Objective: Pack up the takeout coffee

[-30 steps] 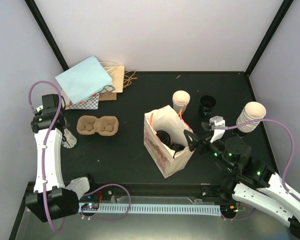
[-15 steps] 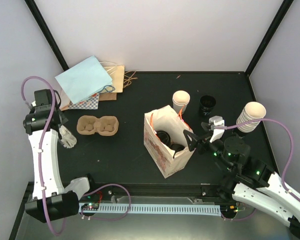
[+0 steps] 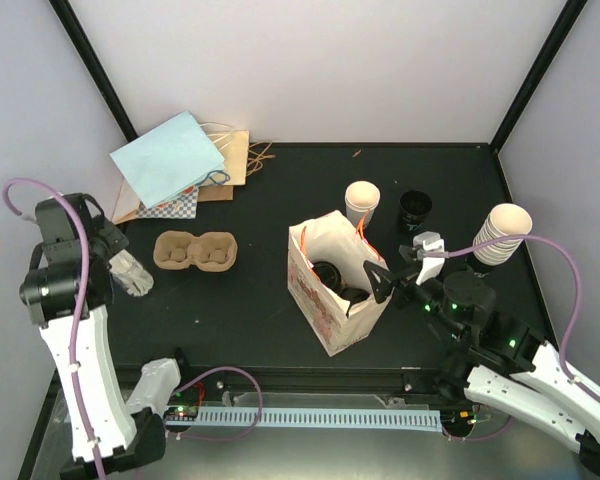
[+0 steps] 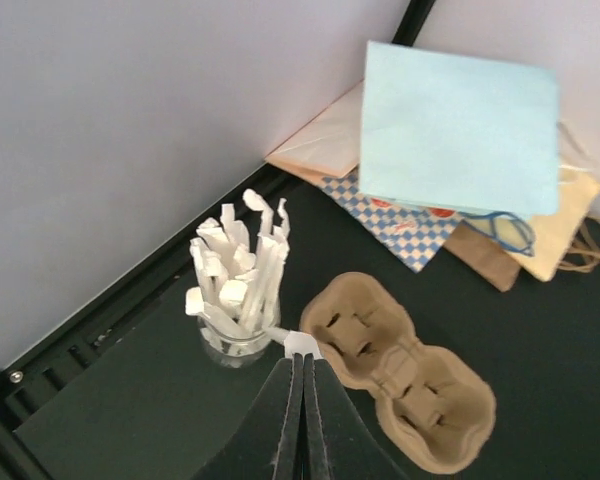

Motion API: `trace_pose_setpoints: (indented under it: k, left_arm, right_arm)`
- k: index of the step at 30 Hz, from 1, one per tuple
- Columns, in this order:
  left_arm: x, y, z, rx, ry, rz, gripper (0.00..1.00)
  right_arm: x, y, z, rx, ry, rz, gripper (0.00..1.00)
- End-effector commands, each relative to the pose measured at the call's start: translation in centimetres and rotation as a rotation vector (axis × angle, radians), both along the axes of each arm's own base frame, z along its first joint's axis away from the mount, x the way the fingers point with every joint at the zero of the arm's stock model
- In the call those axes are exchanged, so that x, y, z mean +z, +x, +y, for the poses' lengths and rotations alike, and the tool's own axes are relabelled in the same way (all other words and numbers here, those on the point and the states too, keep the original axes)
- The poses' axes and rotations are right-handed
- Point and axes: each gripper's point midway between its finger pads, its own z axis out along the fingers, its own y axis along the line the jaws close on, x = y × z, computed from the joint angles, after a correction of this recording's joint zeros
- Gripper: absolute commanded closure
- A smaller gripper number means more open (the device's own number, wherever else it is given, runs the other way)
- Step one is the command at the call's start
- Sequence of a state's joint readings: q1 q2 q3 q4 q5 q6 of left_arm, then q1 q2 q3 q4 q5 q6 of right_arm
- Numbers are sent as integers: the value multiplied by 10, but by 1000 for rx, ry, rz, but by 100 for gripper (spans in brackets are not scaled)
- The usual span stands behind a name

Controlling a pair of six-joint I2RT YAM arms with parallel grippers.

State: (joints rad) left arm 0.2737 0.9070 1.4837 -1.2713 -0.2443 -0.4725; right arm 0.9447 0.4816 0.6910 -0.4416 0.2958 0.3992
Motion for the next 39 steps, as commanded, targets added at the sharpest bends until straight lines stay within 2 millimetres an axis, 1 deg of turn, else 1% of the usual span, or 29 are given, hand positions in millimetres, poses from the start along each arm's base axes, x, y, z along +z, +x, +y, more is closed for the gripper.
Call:
trace_pose_setpoints:
  k: [1,4,5,8,15,17,27,29,36,39]
  left_arm:
    - [31,-14,-17,-40,-33,-149,98]
    - [54,-30,-21,-27,-22,-242,98]
    - [64,-36,-23,-31,-15,-289,98]
    - [87,-48,-35,-70,-17,-412,98]
    - [132,-65,-67,-204,-61,-640,98]
    - [143,-68,-77,-258,-71,-699,98]
    - [176,-55,-140,-644,-196,-847,98]
    - [179,-52,-153,-730,-228,-869,98]
    - [198,-57,-176,-898,-274,-928,99]
    - [201,-52,-184,-954,-325,-923,98]
  right_arm:
    - [3,0,3,11,8,-3,0]
    - [4,1,2,1,1,0,0]
    - [4,1,1,-2,-1,1,0]
    - [7,0,-2,-10,-3,0,0]
    - [17,0,-16,-58,-7,-8,0]
    - [19,0,-20,-72,-9,-10,0]
    - [27,-4,-38,-124,3,4,0]
    - [28,-4,-40,-130,8,6,0]
    - [37,-5,-49,-163,15,0,0]
    - [39,-6,-54,-175,19,3,0]
